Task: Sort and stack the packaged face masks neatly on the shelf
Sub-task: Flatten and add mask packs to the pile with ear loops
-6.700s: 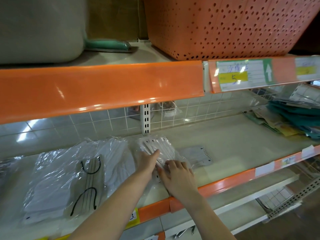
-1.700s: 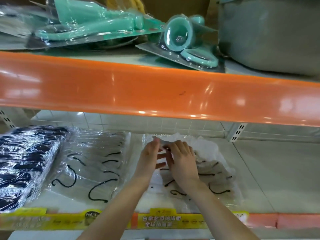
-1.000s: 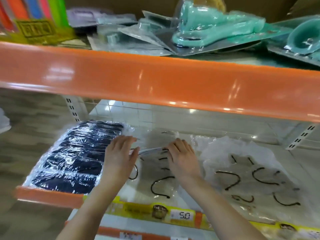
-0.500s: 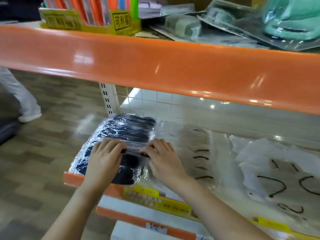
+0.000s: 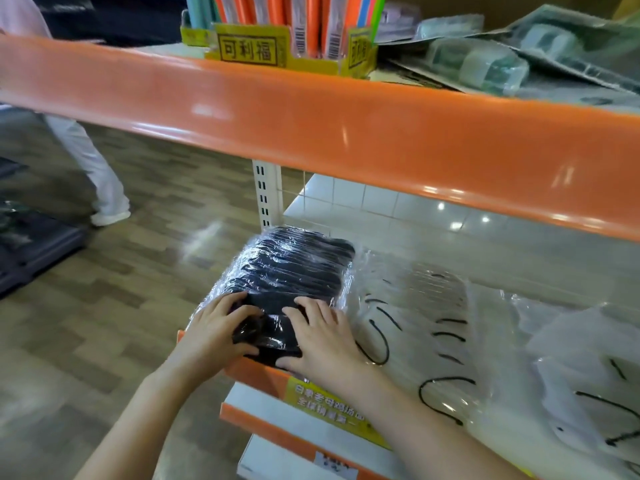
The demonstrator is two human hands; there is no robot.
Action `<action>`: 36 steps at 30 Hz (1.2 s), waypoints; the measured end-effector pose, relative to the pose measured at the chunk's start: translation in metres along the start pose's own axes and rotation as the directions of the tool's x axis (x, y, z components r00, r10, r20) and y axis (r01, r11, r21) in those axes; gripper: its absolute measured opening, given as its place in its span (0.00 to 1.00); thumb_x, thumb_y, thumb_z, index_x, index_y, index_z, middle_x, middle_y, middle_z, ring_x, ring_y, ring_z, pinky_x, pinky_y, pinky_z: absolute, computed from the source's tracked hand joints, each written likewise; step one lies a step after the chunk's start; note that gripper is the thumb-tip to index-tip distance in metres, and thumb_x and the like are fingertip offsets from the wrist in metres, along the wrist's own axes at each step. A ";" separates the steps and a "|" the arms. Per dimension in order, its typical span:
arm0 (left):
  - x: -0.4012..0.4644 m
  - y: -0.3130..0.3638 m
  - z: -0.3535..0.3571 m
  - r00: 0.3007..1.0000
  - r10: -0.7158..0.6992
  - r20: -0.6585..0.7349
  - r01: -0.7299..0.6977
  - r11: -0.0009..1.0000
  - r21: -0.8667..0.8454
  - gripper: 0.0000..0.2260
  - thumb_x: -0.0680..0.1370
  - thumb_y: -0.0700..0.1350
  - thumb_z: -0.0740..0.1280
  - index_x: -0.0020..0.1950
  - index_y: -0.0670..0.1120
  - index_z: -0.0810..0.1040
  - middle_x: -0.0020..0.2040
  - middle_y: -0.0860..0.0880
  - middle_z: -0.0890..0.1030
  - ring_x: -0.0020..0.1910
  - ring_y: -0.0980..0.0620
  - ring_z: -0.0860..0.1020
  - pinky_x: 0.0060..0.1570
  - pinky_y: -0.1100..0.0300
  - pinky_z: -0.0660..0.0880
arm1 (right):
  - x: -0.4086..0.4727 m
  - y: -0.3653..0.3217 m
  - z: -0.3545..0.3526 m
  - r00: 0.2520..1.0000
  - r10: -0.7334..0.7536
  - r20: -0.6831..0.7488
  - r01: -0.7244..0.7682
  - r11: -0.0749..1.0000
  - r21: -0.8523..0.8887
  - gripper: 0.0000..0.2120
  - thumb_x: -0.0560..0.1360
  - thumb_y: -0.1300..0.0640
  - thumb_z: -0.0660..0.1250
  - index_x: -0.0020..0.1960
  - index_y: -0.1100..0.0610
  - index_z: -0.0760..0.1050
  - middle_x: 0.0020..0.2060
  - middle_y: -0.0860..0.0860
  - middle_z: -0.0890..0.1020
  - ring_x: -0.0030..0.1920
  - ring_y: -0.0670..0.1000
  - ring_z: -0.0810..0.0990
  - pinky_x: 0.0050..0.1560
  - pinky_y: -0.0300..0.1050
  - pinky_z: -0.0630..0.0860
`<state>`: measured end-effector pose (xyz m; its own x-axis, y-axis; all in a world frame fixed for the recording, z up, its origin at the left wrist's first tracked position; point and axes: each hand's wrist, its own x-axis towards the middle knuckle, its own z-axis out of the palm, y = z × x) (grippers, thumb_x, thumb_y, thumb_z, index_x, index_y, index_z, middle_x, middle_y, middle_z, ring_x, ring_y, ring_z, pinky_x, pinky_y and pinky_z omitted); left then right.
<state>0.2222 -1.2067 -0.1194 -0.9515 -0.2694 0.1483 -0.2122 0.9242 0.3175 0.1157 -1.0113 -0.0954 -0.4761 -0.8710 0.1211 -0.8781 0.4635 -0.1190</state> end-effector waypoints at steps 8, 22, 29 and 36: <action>0.019 0.009 0.007 0.999 0.047 -0.017 -0.046 0.998 0.039 0.34 0.59 0.50 0.81 0.58 0.60 0.68 0.64 0.45 0.75 0.63 0.38 0.73 0.58 0.40 0.72 | -0.001 0.002 0.005 0.994 0.087 -0.074 -0.089 0.996 -0.027 0.34 0.72 0.39 0.67 0.72 0.53 0.63 0.71 0.53 0.65 0.70 0.55 0.63 0.67 0.54 0.62; -0.003 0.024 0.000 0.977 0.106 -0.184 -0.063 0.972 0.227 0.14 0.66 0.54 0.61 0.50 0.54 0.76 0.53 0.51 0.81 0.54 0.46 0.79 0.47 0.53 0.76 | -0.015 0.000 0.015 0.968 -0.038 -0.248 0.047 0.998 0.030 0.20 0.71 0.39 0.61 0.56 0.49 0.76 0.56 0.48 0.76 0.55 0.50 0.75 0.50 0.47 0.75; -0.015 0.030 -0.007 0.999 -0.037 0.016 0.035 0.991 0.127 0.40 0.70 0.75 0.45 0.59 0.50 0.80 0.64 0.49 0.76 0.63 0.44 0.74 0.59 0.48 0.71 | -0.028 -0.003 0.018 0.983 -0.103 -0.153 0.110 0.993 0.043 0.20 0.75 0.39 0.54 0.52 0.47 0.79 0.57 0.47 0.78 0.57 0.49 0.75 0.50 0.49 0.75; -0.013 0.052 0.003 0.992 -0.039 -0.124 0.066 0.972 0.225 0.18 0.74 0.55 0.56 0.50 0.49 0.80 0.52 0.49 0.80 0.51 0.44 0.79 0.42 0.50 0.77 | -0.035 0.002 0.008 0.977 -0.193 -0.086 0.209 0.944 0.257 0.18 0.78 0.47 0.54 0.59 0.53 0.78 0.61 0.50 0.76 0.63 0.51 0.71 0.61 0.49 0.67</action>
<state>0.2228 -1.1546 -0.1081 -0.9078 -0.3363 0.2507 -0.3192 0.9416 0.1072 0.1316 -0.9810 -0.1073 -0.3003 -0.9267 0.2260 -0.9156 0.2136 -0.3405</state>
